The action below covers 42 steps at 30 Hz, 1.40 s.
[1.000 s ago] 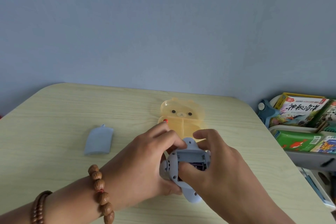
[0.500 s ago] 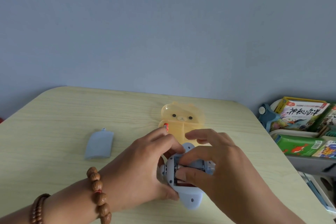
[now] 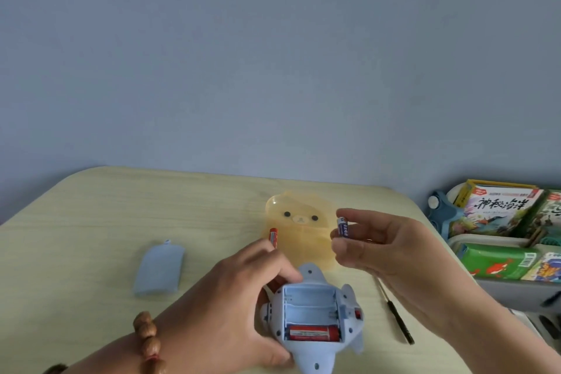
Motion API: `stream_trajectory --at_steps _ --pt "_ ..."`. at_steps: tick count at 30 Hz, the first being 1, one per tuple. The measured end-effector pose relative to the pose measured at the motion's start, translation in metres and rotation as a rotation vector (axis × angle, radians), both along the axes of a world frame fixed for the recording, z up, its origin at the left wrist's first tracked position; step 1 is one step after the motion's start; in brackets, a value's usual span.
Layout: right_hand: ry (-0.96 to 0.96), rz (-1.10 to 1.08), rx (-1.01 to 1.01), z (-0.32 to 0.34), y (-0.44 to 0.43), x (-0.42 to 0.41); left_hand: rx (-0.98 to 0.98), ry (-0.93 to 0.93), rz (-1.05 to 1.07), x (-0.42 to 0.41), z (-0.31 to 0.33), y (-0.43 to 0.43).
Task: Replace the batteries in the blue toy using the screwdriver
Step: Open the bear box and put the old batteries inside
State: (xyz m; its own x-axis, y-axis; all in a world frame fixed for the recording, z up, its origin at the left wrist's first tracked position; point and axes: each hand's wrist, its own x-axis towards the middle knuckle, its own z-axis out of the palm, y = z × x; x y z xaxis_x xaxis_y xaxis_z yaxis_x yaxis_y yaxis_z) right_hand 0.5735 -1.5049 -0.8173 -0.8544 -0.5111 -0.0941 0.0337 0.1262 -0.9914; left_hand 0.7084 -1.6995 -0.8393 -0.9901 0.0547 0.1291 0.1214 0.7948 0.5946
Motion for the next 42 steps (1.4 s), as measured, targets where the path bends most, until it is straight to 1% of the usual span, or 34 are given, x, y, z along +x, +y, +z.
stream_trajectory --at_steps 2,5,7,8,10,15,26,28,31,32,34,36,37,39,42 --pt "0.136 0.004 0.13 0.004 -0.005 -0.003 0.001 -0.003 0.0 0.001 0.0 -0.001" --pt "0.474 0.016 0.345 0.01 -0.02 -0.007 -0.016 -0.009 0.014 0.001 0.0 -0.001" --pt "0.665 0.07 0.461 0.009 -0.034 -0.012 -0.019 -0.014 0.018 0.0 -0.001 -0.001" --pt "0.736 0.113 0.505 0.007 -0.041 -0.015 -0.014 -0.018 0.018 0.0 -0.001 -0.001" --pt "0.801 0.191 0.567 0.001 -0.054 -0.021 -0.006 -0.024 0.022 0.001 0.0 0.0" --pt "0.802 0.259 0.658 -0.012 -0.066 -0.03 0.001 -0.029 0.028 -0.001 -0.001 -0.001" --pt "0.796 0.31 0.682 -0.015 -0.067 -0.032 0.054 0.036 0.014 -0.004 -0.008 -0.004" --pt "0.79 0.265 0.646 -0.011 -0.062 -0.029 0.049 0.036 0.016 -0.004 -0.008 -0.004" --pt "0.75 0.136 0.486 0.0 -0.038 -0.018 0.052 0.034 0.017 -0.004 -0.008 -0.005" --pt "0.728 0.15 0.441 0.003 -0.026 -0.012 0.057 0.034 0.022 -0.004 -0.008 -0.005" --pt "0.633 0.286 0.408 0.005 -0.002 0.004 0.054 0.028 0.029 -0.004 -0.007 -0.004" --pt "0.559 0.432 0.445 0.0 0.015 0.021 0.052 0.035 0.028 -0.005 -0.006 -0.004" --pt "0.567 0.467 0.469 -0.004 0.021 0.026 0.056 0.04 0.027 -0.005 -0.006 -0.003" --pt "0.626 0.459 0.472 -0.013 0.028 0.032 0.046 0.028 0.031 -0.005 -0.005 -0.002" --pt "0.62 0.397 0.437 -0.018 0.03 0.034 0.018 0.001 0.031 -0.004 -0.002 0.0"
